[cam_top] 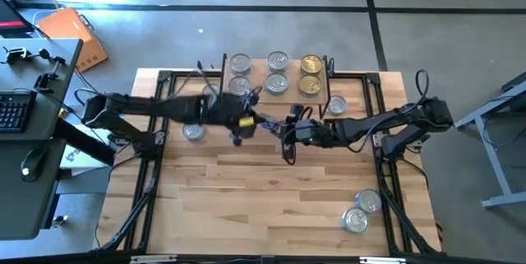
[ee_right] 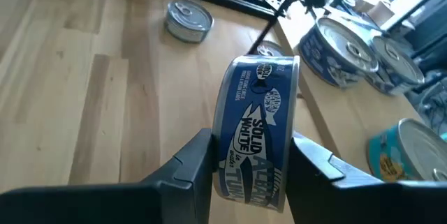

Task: Stack canned seafood by type on shelf
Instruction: Stack the blue tuna can on top of the other blue tuna can on the shelf

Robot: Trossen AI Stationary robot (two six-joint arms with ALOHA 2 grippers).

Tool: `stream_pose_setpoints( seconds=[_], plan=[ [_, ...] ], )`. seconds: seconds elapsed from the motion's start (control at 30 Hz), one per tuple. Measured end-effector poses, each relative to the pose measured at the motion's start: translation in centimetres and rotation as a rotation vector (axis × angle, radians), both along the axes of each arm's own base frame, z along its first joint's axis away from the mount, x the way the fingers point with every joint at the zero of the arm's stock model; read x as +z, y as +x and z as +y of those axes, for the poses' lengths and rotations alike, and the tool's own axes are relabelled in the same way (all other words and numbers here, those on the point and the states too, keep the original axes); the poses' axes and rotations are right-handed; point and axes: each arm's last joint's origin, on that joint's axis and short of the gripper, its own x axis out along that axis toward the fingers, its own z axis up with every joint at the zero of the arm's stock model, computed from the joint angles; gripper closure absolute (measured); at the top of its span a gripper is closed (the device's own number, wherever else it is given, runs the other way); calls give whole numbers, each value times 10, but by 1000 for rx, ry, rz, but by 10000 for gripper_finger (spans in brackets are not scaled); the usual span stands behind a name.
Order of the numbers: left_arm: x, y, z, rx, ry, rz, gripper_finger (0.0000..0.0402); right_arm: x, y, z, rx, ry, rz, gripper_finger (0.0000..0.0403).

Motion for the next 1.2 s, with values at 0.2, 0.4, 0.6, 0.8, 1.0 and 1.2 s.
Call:
stream_pose_setpoints(
  seconds=[0.2, 0.4, 0.6, 0.8, 1.0, 1.2],
  plan=[
    [1, 2, -32, -15, 25, -67, 368, 1, 0, 1, 27, 4, -5, 284],
    [-7, 9, -26, 41, -36, -64, 262, 5, 3, 0, 103, 43, -44, 284],
    [-21, 16, -14, 95, -45, -9, 158, 4, 4, -9, 92, 42, -45, 284],
    [-26, 17, -12, 117, -53, 17, 126, 3, 4, -11, 84, 45, -38, 284],
    [-32, 13, -12, 122, -69, 91, 130, 4, 4, -13, 51, 56, -57, 284],
    [-40, 12, -9, 148, -36, 130, 131, 10, 6, -13, 88, 83, -110, 284]
  ],
)
